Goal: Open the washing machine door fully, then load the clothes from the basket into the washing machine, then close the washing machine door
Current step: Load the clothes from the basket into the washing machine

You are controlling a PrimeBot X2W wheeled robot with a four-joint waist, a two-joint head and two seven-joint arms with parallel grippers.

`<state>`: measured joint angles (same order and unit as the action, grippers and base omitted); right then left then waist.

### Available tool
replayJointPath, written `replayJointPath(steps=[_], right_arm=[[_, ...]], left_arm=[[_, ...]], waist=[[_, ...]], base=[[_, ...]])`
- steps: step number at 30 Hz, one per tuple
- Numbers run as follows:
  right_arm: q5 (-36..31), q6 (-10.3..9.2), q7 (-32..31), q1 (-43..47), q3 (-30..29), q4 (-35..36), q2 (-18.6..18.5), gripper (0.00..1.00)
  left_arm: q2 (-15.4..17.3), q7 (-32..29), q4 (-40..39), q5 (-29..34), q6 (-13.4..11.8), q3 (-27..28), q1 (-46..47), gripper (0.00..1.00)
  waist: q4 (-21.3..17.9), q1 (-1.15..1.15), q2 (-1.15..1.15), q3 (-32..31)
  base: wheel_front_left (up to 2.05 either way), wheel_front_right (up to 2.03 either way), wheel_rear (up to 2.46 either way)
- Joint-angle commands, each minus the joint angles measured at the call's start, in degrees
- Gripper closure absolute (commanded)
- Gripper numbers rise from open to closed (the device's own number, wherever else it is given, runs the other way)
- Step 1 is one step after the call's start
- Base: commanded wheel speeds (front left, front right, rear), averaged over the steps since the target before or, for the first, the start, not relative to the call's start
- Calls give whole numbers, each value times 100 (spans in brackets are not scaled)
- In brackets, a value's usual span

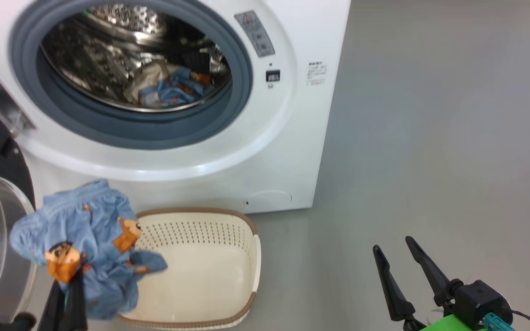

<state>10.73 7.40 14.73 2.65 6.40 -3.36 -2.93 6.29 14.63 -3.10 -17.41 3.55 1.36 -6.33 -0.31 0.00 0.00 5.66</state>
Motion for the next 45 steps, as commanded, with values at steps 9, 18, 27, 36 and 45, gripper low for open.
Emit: replayJointPath(steps=[9, 18, 27, 36, 45], right_arm=[[-14, 9, 27, 76, 9, 243, 5, 0], [-12, 9, 27, 84, -24, 315, 5, 0], [-3, 9, 27, 37, -27, 355, 5, 0], [8, 9, 27, -61, -37, 385, 5, 0], [31, 9, 27, -225, -57, 445, 5, 0]], left_arm=[[-60, 37, -337, 205, 51, 372, -201, 100], [-145, 37, -351, 293, 104, 413, -244, 100], [-201, 37, -309, 295, 168, 417, -156, 100], [-237, 37, -263, 308, 218, 385, 44, 100], [-263, 37, -59, 275, 287, 333, 459, 100]], waist=[[-123, 0, 0, -214], [-142, 0, 0, -173], [-110, 0, 0, -31], [-78, 0, 0, 256], [-61, 0, 0, 720]], base=[[0, 0, 0], [0, 0, 0], [0, 0, 0], [0, 0, 0], [0, 0, 0]])
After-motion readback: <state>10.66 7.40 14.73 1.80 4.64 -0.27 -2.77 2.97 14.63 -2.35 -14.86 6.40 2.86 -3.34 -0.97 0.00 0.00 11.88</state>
